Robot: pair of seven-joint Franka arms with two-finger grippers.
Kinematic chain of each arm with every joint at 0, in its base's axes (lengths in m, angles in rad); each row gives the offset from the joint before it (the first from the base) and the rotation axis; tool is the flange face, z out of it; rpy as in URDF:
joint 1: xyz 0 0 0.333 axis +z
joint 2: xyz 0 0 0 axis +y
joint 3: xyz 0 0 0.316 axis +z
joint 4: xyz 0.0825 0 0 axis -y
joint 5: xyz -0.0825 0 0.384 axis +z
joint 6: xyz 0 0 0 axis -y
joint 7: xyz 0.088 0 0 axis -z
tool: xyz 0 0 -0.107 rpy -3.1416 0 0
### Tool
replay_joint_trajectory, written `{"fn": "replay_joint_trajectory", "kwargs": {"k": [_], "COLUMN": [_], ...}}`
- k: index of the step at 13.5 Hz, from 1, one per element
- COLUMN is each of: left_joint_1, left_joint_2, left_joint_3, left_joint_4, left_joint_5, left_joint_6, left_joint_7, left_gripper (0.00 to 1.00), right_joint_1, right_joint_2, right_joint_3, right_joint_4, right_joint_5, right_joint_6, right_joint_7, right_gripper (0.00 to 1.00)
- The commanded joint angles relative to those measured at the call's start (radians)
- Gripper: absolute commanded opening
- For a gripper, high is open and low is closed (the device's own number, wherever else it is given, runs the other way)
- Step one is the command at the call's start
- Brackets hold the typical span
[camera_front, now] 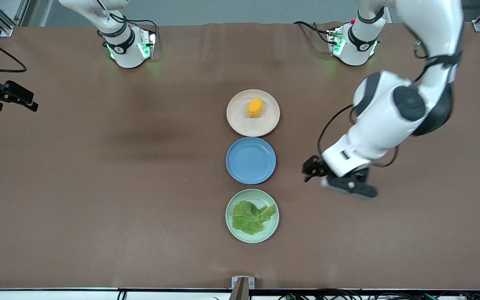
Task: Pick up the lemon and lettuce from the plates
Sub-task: 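Lower the left gripper onto the lettuce while the right gripper reaches out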
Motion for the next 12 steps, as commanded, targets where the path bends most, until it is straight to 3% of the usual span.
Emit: {"fn": "replay_joint_trajectory", "kwargs": {"k": [1, 4, 6, 8, 9, 12], "left_joint_1": [-0.050, -0.106, -0.112, -0.126, -0.130, -0.132], "left_joint_2": [0.187, 0.301, 0.352, 0.385, 0.398, 0.432], "left_joint_3": [0.003, 0.026, 0.024, 0.024, 0.024, 0.026], "left_joint_4": [0.138, 0.147, 0.155, 0.155, 0.153, 0.155], "left_joint_5": [-0.017, 0.005, 0.006, 0.006, 0.008, 0.008], "left_joint_6": [0.139, 0.290, 0.350, 0.398, 0.399, 0.421], "left_joint_7": [0.021, 0.085, 0.223, 0.239, 0.239, 0.261], "left_gripper": [1.00, 1.00, 0.97, 0.92, 0.81, 0.67], "right_joint_1": [-0.005, 0.047, 0.099, 0.188, 0.228, 0.396], "right_joint_2": [0.090, 0.146, 0.143, 0.126, 0.117, 0.060], "right_joint_3": [0.006, 0.007, 0.009, 0.009, 0.009, 0.009], "right_joint_4": [0.031, 0.058, 0.056, 0.027, -0.003, -0.134], "right_joint_5": [0.010, 0.010, 0.045, 0.083, 0.111, 0.119], "right_joint_6": [0.008, -0.004, -0.006, -0.003, 0.000, 0.100], "right_joint_7": [-0.011, 0.004, 0.236, 0.424, 0.495, 0.763], "right_gripper": [1.00, 1.00, 1.00, 1.00, 1.00, 1.00]}}
